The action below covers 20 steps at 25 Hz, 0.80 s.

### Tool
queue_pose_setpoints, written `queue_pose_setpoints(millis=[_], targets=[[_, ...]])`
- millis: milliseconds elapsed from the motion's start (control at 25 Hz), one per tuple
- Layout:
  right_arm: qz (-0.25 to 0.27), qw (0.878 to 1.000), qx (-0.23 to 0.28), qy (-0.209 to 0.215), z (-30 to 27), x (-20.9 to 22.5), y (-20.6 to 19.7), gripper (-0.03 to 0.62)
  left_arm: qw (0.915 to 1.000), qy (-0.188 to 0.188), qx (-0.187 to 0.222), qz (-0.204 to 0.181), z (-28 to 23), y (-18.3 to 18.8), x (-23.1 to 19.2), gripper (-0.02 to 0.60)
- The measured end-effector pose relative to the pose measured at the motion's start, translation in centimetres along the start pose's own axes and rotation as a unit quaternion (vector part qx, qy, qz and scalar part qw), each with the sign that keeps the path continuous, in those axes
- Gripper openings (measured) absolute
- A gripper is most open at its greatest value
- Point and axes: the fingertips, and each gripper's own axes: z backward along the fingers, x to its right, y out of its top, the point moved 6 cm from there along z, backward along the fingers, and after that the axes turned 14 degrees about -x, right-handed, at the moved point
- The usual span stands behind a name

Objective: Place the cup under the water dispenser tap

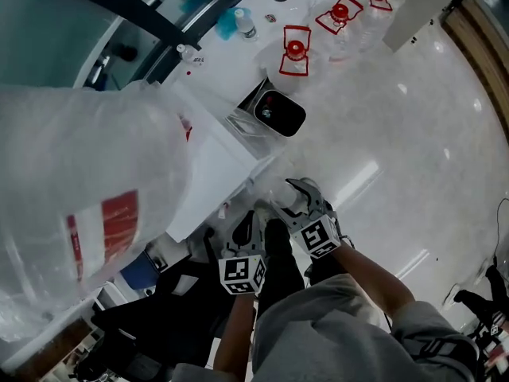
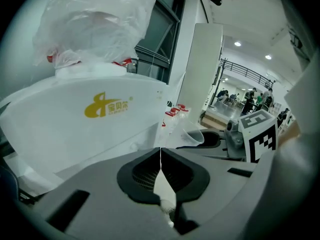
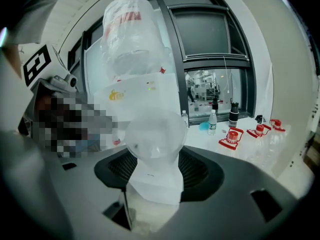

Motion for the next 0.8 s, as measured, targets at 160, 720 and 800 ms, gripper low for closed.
queue_pose_setpoints(millis=[160, 720, 800], targets=[[0.010, 1.000, -0.002, -0.015, -1.5, 0.0, -1.0, 0.252, 1.0000, -0.003, -0.003, -0.007, -1.1, -0.7, -0.6, 0.011], [-0.005, 1.000, -0.014, -0.023, -9.7, 0.7, -7.3, 0.252, 0.9988, -0.007, -0.033, -0.036, -7.1, -4.5, -2.4, 0.011], [-0.001, 1.000, -0.017, -0.020, -11.1, 0.7, -8.2, 0.252, 0.9986, -0.005, -0.038, -0.038, -7.6, -5.0, -2.5, 0.011]])
